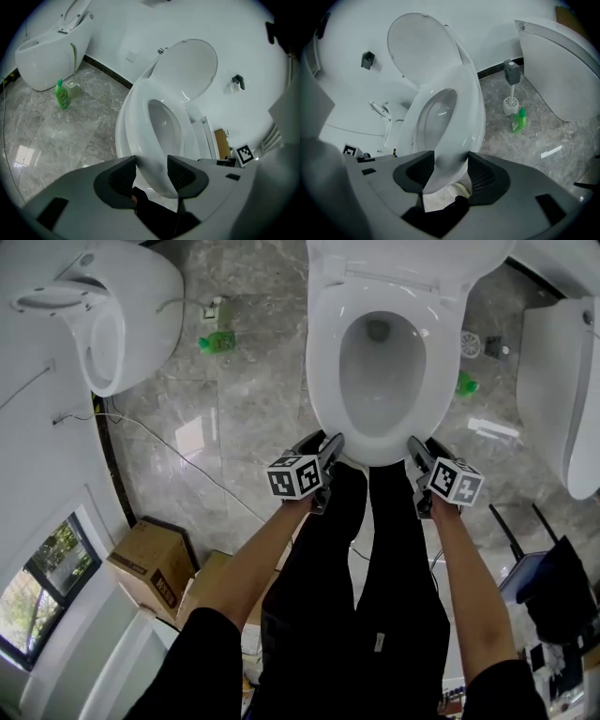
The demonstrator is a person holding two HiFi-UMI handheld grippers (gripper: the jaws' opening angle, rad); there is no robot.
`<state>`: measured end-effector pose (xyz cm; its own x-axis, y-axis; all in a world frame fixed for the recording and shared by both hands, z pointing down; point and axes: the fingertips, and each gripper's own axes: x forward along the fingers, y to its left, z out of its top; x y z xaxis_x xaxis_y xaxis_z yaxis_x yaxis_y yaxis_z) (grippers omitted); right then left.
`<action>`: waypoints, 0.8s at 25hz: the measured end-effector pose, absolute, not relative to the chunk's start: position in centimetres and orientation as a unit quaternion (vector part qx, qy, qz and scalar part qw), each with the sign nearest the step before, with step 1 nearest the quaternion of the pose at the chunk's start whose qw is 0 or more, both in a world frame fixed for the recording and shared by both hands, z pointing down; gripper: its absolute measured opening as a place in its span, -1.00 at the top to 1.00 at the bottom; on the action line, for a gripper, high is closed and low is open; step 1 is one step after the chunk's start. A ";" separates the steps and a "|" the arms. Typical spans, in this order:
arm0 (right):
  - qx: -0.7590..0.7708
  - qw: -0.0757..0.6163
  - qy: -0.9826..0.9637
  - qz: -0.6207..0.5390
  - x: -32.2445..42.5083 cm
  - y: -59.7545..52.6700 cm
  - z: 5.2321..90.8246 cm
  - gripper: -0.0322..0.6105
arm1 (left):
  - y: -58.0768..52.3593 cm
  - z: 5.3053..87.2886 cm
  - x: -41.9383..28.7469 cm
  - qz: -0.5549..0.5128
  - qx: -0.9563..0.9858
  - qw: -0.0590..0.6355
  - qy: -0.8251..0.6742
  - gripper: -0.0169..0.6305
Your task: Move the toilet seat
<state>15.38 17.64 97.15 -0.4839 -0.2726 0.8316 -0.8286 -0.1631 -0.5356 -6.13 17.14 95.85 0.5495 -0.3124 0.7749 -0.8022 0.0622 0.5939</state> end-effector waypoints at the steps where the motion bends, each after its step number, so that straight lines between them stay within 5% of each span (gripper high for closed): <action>1: 0.452 0.226 -0.605 0.615 15.4 17.7 96.6 0.16 | 17.2 95.3 -6.1 0.212 0.653 0.590 -0.425 0.28; 20: 0.469 0.151 -0.615 0.616 16.2 15.0 87.4 0.16 | 14.4 85.7 -5.7 0.191 0.647 0.598 -0.432 0.34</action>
